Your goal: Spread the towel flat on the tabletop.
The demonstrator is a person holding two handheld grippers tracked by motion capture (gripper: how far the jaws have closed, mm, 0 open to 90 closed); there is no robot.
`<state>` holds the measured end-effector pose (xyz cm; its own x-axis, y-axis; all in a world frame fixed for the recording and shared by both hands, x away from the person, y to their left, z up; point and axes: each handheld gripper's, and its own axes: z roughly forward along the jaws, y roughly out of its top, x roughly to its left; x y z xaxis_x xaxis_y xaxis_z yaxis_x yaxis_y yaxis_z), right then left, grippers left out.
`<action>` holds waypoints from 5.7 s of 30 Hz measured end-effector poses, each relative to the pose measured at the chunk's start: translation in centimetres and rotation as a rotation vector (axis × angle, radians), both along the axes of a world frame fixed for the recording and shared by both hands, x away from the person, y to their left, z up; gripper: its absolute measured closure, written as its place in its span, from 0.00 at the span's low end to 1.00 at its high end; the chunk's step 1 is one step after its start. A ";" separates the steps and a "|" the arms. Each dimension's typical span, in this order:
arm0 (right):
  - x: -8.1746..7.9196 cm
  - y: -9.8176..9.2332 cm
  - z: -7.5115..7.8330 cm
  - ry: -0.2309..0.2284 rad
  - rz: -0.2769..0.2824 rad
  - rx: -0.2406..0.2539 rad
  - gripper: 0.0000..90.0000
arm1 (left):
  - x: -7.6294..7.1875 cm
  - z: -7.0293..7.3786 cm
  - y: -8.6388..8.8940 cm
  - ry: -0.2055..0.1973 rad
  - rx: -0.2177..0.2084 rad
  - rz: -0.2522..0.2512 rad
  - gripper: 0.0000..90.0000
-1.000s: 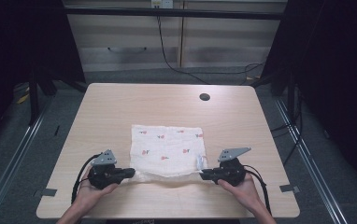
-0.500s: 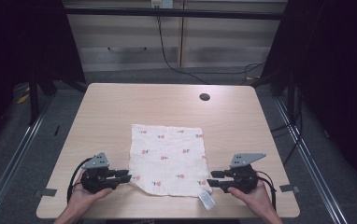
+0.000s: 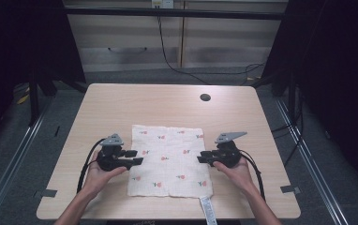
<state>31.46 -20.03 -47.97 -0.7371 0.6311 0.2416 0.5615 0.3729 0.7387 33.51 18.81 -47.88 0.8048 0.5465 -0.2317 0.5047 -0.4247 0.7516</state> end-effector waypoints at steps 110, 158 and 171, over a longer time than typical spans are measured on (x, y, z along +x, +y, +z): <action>5.0 -2.2 -0.8 0.010 -0.153 0.008 0.96 | -1.9 -0.6 -0.4 -0.017 0.034 -0.020 0.56; 5.0 -1.4 -0.9 0.006 -0.129 0.067 0.96 | 8.1 -2.9 0.9 0.011 -0.028 0.192 0.97; 5.4 -1.9 0.7 -0.027 -0.146 0.072 0.96 | 7.9 -0.1 0.9 -0.034 -0.073 0.160 0.98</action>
<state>36.85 -21.96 -47.28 -0.6458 0.7136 0.2715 0.5854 0.2345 0.7761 41.37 19.75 -48.00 0.7170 0.6508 -0.2495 0.5355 -0.2851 0.7950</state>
